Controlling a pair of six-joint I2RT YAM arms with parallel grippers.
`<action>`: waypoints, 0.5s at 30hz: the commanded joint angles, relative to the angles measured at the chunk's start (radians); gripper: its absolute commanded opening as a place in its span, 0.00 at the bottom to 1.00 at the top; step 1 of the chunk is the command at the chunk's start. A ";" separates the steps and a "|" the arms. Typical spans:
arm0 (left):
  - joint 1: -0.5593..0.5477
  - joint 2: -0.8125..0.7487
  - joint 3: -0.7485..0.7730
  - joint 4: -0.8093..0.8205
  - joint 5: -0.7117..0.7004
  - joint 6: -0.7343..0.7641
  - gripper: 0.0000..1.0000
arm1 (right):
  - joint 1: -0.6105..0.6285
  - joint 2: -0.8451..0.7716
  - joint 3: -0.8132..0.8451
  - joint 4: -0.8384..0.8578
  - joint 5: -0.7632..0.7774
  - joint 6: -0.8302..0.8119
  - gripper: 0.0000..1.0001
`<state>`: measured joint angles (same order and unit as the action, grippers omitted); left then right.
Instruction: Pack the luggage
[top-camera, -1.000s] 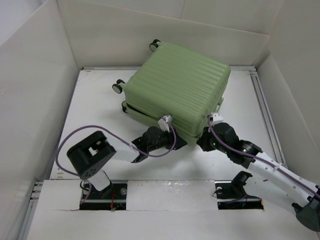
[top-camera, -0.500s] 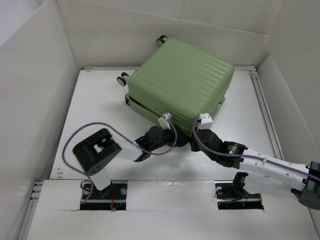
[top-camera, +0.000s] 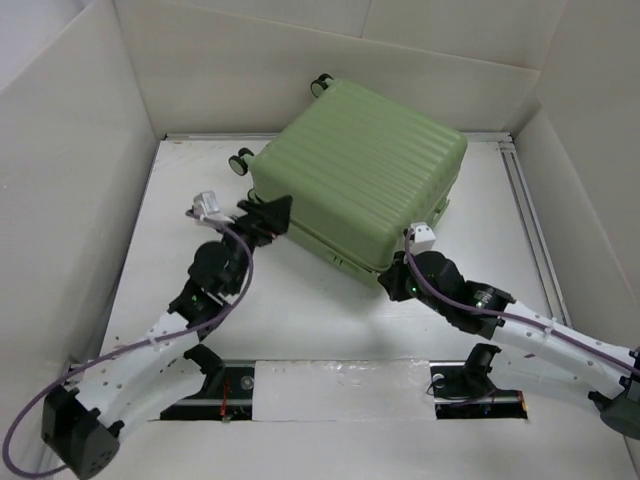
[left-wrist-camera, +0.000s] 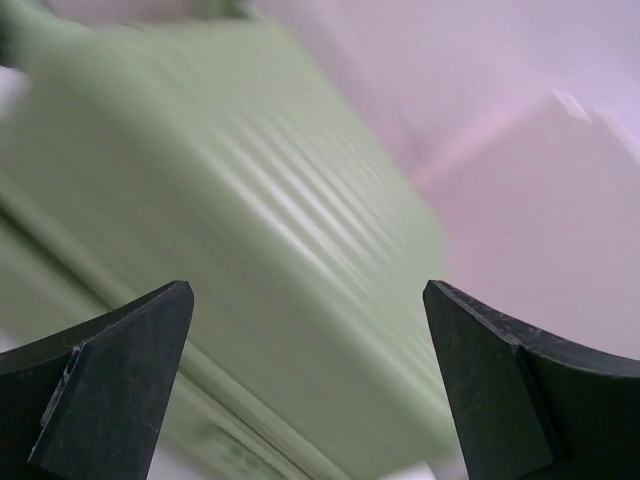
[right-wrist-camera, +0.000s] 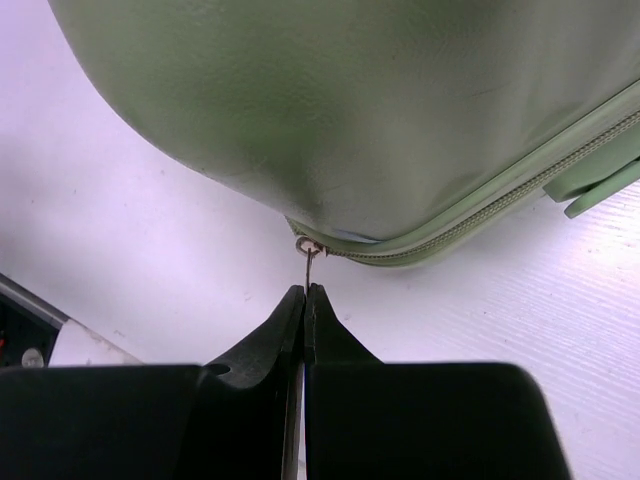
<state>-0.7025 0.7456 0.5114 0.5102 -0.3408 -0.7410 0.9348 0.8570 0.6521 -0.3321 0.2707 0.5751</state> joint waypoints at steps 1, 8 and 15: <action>0.256 0.194 0.180 -0.220 -0.060 -0.061 1.00 | 0.009 -0.047 0.018 0.154 -0.110 0.006 0.00; 0.671 0.565 0.359 -0.104 0.259 -0.190 1.00 | -0.001 -0.067 -0.002 0.145 -0.131 -0.003 0.00; 0.733 0.908 0.695 -0.080 0.534 -0.132 1.00 | -0.001 -0.078 -0.011 0.154 -0.191 -0.014 0.00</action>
<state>0.0292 1.6150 1.1038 0.3336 0.0185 -0.8932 0.9188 0.8314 0.6197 -0.3134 0.2195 0.5560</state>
